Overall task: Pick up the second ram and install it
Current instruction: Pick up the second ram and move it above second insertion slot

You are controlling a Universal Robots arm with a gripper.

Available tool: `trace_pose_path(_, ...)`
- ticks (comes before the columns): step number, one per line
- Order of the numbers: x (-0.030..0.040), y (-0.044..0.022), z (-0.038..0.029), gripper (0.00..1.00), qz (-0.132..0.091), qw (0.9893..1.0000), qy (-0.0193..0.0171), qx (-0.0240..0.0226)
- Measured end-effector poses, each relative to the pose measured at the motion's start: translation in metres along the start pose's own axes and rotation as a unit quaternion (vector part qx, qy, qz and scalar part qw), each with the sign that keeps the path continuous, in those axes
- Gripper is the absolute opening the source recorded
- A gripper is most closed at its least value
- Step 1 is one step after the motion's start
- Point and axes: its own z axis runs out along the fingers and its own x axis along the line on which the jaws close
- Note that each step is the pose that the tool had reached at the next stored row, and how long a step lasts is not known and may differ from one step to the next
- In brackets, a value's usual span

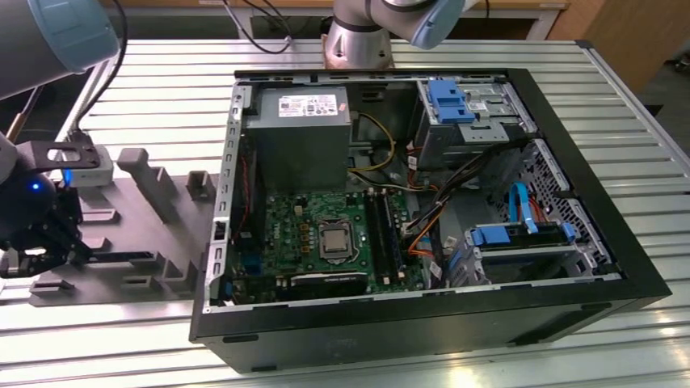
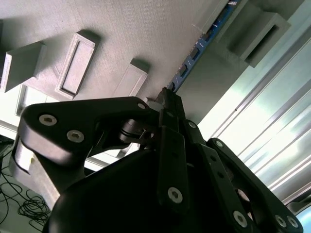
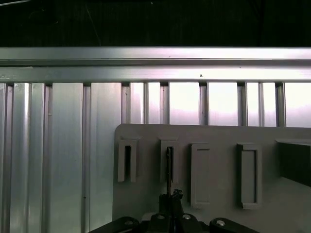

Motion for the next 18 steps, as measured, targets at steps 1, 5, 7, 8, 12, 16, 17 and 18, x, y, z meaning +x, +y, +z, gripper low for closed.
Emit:
trace_pose_path(1,0.0,0.0,-0.0002,0.12,0.0,1.0,0.0001,-0.0001)
trace_pose_path(5,0.0,0.0,-0.0005,0.11,0.0,1.0,0.0001,-0.0001)
trace_pose_path(7,0.0,0.0,-0.0006,0.11,0.0,1.0,0.0001,-0.0001)
trace_pose_path(8,0.0,0.0,-0.0006,0.11,0.0,1.0,0.0001,-0.0001)
trace_pose_path(12,0.0,0.0001,-0.0024,0.11,0.0,1.0,0.0002,-0.0002)
trace_pose_path(16,-0.0001,0.0002,-0.0066,0.11,0.0,1.0,0.0001,-0.0001)
trace_pose_path(17,-0.0002,0.0002,-0.0074,0.11,0.0,1.0,0.0001,-0.0001)
trace_pose_path(18,-0.0002,0.0002,-0.0082,0.11,0.0,1.0,0.0001,-0.0001)
